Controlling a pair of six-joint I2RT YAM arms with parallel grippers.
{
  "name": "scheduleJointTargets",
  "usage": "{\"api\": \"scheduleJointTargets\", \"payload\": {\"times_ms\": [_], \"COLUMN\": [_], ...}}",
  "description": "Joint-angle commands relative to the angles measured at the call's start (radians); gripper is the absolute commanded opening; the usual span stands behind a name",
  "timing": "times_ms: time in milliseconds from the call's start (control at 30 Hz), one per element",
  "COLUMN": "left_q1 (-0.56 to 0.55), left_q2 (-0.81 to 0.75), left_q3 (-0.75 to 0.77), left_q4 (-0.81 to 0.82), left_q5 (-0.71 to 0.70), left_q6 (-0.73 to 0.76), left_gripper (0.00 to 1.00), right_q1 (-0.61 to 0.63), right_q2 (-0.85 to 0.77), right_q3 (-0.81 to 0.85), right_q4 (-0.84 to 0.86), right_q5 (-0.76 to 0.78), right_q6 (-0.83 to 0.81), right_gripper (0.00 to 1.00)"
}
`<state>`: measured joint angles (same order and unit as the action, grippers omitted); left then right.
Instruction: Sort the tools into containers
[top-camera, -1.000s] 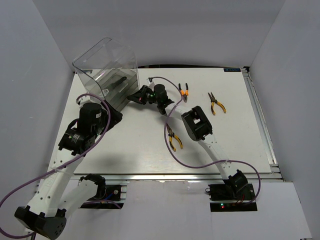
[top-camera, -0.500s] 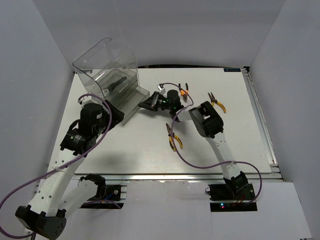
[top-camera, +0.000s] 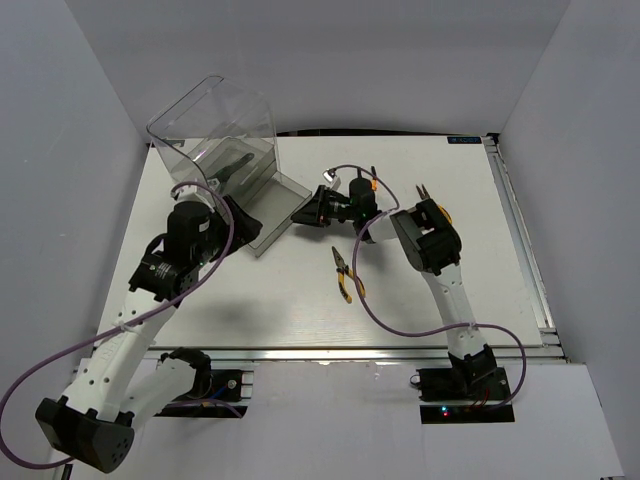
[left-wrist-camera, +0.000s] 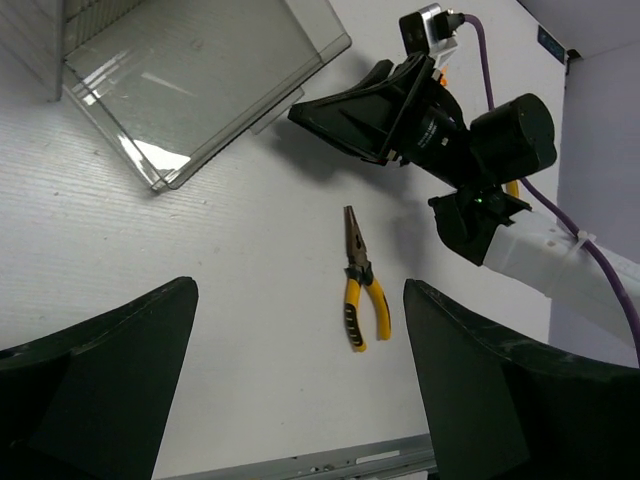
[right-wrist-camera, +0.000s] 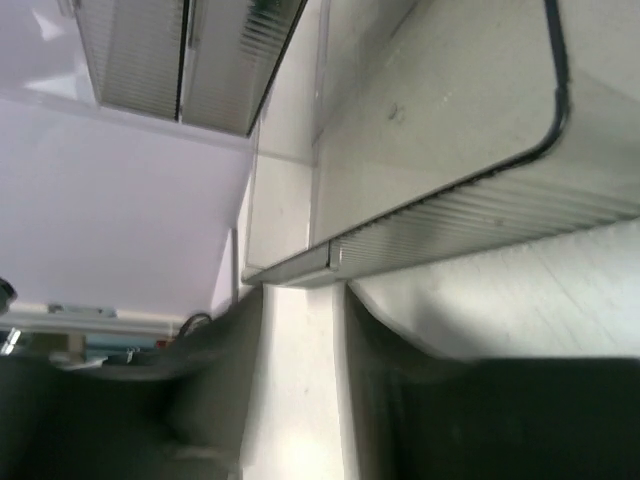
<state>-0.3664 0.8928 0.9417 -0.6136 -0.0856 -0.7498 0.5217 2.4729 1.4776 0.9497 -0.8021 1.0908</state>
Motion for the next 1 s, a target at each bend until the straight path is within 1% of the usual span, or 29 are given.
{"api": "scheduleJointTargets", "payload": {"times_ms": [0, 100, 133, 167, 267, 300, 333, 367, 400, 467, 500, 533, 567, 600, 633, 667, 700, 733, 767, 800, 833, 867, 900, 967], "left_q1": [0.004, 0.004, 0.004, 0.004, 0.004, 0.004, 0.004, 0.004, 0.004, 0.000, -0.011, -0.029, -0.087, -0.124, -0.199, -0.233, -0.264, -0.305, -0.321, -0.336, -0.363, -0.377, -0.393, -0.427], "left_q2": [-0.012, 0.014, 0.024, 0.047, 0.110, 0.130, 0.153, 0.205, 0.233, 0.293, 0.354, 0.383, 0.417, 0.493, 0.536, 0.584, 0.679, 0.724, 0.762, 0.799, 0.855, 0.880, 0.903, 0.963], "left_q3": [-0.004, -0.018, -0.021, -0.021, -0.017, -0.008, -0.001, 0.002, 0.003, 0.002, 0.000, 0.006, 0.018, 0.032, 0.076, 0.106, 0.138, 0.199, 0.227, 0.253, 0.276, 0.322, 0.344, 0.400], "left_q4": [0.055, 0.101, 0.129, 0.139, 0.179, 0.186, 0.187, 0.187, 0.190, 0.204, 0.207, 0.207, 0.206, 0.207, 0.200, 0.187, 0.139, 0.111, 0.086, 0.039, 0.017, -0.006, -0.049, -0.083], "left_q5": [0.072, 0.153, 0.171, 0.202, 0.256, 0.289, 0.311, 0.332, 0.390, 0.447, 0.481, 0.478, 0.471, 0.449, 0.439, 0.423, 0.408, 0.370, 0.353, 0.337, 0.301, 0.276, 0.256, 0.202], "left_q6": [0.006, 0.004, 0.006, 0.003, -0.003, -0.009, -0.022, -0.031, -0.040, -0.066, -0.074, -0.080, -0.080, -0.076, -0.075, -0.077, -0.080, -0.085, -0.100, -0.105, -0.109, -0.114, -0.114, -0.106], "left_gripper": [0.96, 0.97, 0.97, 0.97, 0.96, 0.95, 0.94, 0.91, 0.90, 0.82, 0.81, 0.80, 0.80, 0.80, 0.80, 0.79, 0.77, 0.74, 0.70, 0.64, 0.61, 0.60, 0.59, 0.59], "right_q1": [-0.035, -0.066, -0.077, -0.084, -0.109, -0.121, -0.127, -0.130, -0.138, -0.144, -0.153, -0.163, -0.173, -0.204, -0.221, -0.241, -0.283, -0.307, -0.334, -0.380, -0.400, -0.419, -0.448, -0.471], "right_q2": [-0.078, -0.112, -0.126, -0.147, -0.210, -0.232, -0.253, -0.299, -0.321, -0.394, -0.419, -0.475, -0.505, -0.529, -0.575, -0.598, -0.615, -0.661, -0.689, -0.716, -0.770, -0.794, -0.813, -0.867], "right_q3": [-0.003, 0.001, 0.003, 0.006, -0.002, 0.010, 0.024, 0.039, 0.059, 0.110, 0.116, 0.113, 0.099, 0.090, 0.084, 0.078, 0.076, 0.069, 0.034, 0.009, -0.016, -0.039, -0.075, -0.106], "right_q4": [-0.032, -0.139, -0.187, -0.278, -0.399, -0.524, -0.611, -0.706, -0.912, -1.105, -1.217, -1.253, -1.282, -1.302, -1.354, -1.384, -1.420, -1.474, -1.486, -1.491, -1.488, -1.487, -1.491, -1.499], "right_q5": [-0.092, -0.155, -0.164, -0.181, -0.197, -0.197, -0.195, -0.175, -0.151, -0.024, 0.030, 0.122, 0.163, 0.196, 0.231, 0.237, 0.236, 0.204, 0.186, 0.173, 0.167, 0.170, 0.173, 0.176], "right_q6": [-0.104, -0.184, -0.257, -0.293, -0.442, -0.503, -0.579, -0.765, -0.870, -1.073, -1.235, -1.297, -1.347, -1.421, -1.460, -1.498, -1.576, -1.612, -1.640, -1.657, -1.674, -1.678, -1.683, -1.691], "right_gripper": [0.48, 0.65, 0.68, 0.69, 0.69, 0.69, 0.70, 0.72, 0.75, 0.83, 0.89, 0.89, 0.89, 0.89, 0.90, 0.89, 0.89, 0.90, 0.89, 0.89, 0.89, 0.89, 0.89, 0.89]}}
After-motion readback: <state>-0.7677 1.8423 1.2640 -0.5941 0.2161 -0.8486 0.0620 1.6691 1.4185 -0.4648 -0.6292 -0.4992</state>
